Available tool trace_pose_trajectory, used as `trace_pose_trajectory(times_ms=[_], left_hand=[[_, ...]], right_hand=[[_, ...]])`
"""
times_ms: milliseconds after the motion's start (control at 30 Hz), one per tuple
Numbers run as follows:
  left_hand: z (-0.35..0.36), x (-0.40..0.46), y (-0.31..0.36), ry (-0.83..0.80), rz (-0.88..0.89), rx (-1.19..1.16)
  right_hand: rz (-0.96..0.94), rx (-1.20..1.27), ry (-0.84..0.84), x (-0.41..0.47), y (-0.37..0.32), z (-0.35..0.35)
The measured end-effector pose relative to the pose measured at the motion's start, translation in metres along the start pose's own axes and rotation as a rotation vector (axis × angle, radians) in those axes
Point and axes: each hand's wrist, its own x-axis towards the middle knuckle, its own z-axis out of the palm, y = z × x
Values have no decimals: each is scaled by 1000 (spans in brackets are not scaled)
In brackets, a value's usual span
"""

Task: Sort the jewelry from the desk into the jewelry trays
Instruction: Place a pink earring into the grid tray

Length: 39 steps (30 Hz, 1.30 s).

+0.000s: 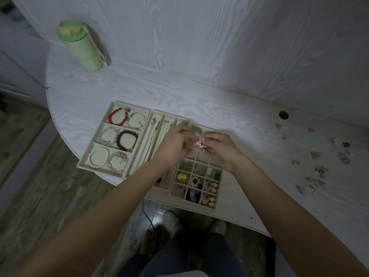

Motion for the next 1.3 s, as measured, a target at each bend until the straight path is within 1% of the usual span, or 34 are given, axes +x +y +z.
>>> trace_pose_trajectory(times_ms=[100,200,367,500,567,633,733,833,933,1000,1133,1300], left_hand=[[0,0,-1,41,-3,-106],[1,1,-4,42,49,-93],[-2,-3,-4,78,136,-60],[-3,-5,-8,92,243,35],[-4,-4,-8,81,245,51],[-6,-2,-8,84,160,0],[-6,2,-10,83,-55,-115],[-5,4,-13,66,-193,-214],[-3,4,-15,34,-318,-358],[-2,3,-17,23,-363,-406],[2,3,-21,-7,-399,-387],[2,4,-19,18,-442,-327]], right_hand=[[6,108,-13,-2,-4,2],[8,135,-8,-6,-6,3],[27,-35,61,-7,-5,5],[44,-21,76,-6,-4,10],[68,24,41,-7,-5,11],[102,97,1,-8,-6,11],[126,163,-42,-7,-7,8],[103,122,-103,-7,-6,7],[46,54,-82,-4,-2,4],[28,10,-50,-1,1,3],[-13,-130,10,7,8,5],[-88,-417,103,13,9,8]])
